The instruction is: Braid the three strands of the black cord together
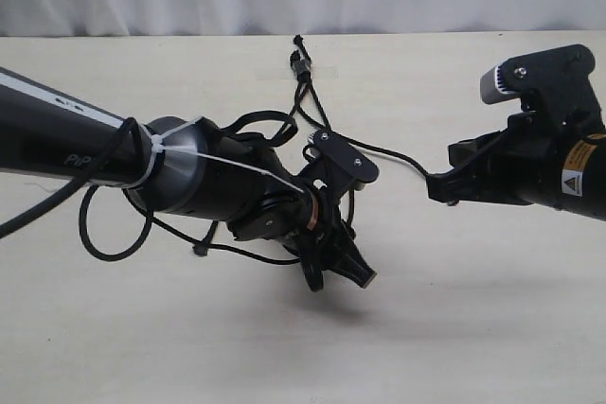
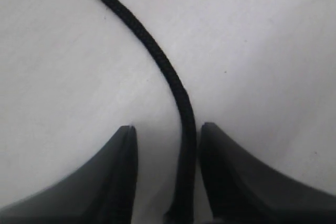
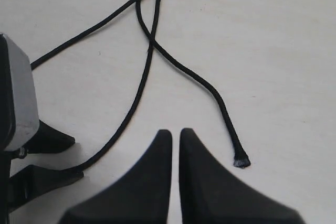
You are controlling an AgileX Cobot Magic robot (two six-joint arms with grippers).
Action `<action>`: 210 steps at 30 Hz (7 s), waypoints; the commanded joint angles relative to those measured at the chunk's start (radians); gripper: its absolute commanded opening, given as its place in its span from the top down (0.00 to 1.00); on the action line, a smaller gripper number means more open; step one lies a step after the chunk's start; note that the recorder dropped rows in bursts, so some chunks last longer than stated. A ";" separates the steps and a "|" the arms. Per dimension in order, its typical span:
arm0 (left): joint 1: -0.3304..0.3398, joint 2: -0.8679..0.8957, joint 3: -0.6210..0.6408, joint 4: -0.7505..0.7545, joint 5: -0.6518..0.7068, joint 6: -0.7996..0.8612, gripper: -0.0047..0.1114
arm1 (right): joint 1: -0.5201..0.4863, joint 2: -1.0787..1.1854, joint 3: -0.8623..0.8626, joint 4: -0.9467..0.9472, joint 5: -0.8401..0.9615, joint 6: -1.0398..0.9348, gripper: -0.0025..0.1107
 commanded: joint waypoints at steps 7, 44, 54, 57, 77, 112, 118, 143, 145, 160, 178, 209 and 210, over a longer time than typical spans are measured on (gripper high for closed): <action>-0.001 0.027 -0.007 -0.004 0.065 0.008 0.82 | -0.006 -0.009 0.004 -0.006 -0.011 -0.008 0.94; 0.390 -0.080 -0.005 0.150 0.288 -0.005 0.96 | -0.006 -0.007 0.004 -0.006 -0.011 -0.016 0.94; 0.390 -0.044 -0.005 0.146 0.293 -0.056 0.60 | -0.006 -0.007 0.004 -0.006 -0.011 -0.016 0.94; 0.390 -0.072 -0.008 0.153 0.321 -0.052 0.53 | 0.000 -0.007 -0.003 0.001 -0.017 0.017 0.94; 0.676 -0.918 0.414 0.197 -0.066 -0.135 0.96 | 0.457 0.671 -0.814 0.131 0.543 0.043 0.53; 0.676 -0.917 0.426 0.194 -0.114 -0.135 0.96 | 0.399 0.898 -1.118 0.084 0.974 -0.112 0.94; 0.676 -0.917 0.426 0.194 -0.110 -0.135 0.96 | 0.315 0.844 -1.118 -0.093 1.077 -0.168 0.94; 0.676 -0.917 0.426 0.196 -0.113 -0.135 0.96 | 0.136 1.049 -1.041 0.014 0.893 -0.407 0.94; 0.676 -0.917 0.426 0.196 -0.113 -0.135 0.96 | 0.151 1.044 -1.041 0.202 0.943 -0.567 0.94; 0.676 -0.917 0.426 0.198 -0.108 -0.135 0.96 | 0.191 0.888 -1.041 0.479 0.941 -0.816 0.94; 0.676 -0.917 0.426 0.198 -0.106 -0.135 0.96 | 0.128 0.888 -0.938 0.282 0.841 -0.578 0.80; 0.676 -0.917 0.426 0.176 -0.106 -0.135 0.96 | 0.126 -0.103 -0.402 0.289 0.362 -0.371 0.94; 0.676 -0.917 0.426 0.176 -0.106 -0.135 0.96 | 0.126 -0.150 -0.343 0.289 0.317 -0.371 0.94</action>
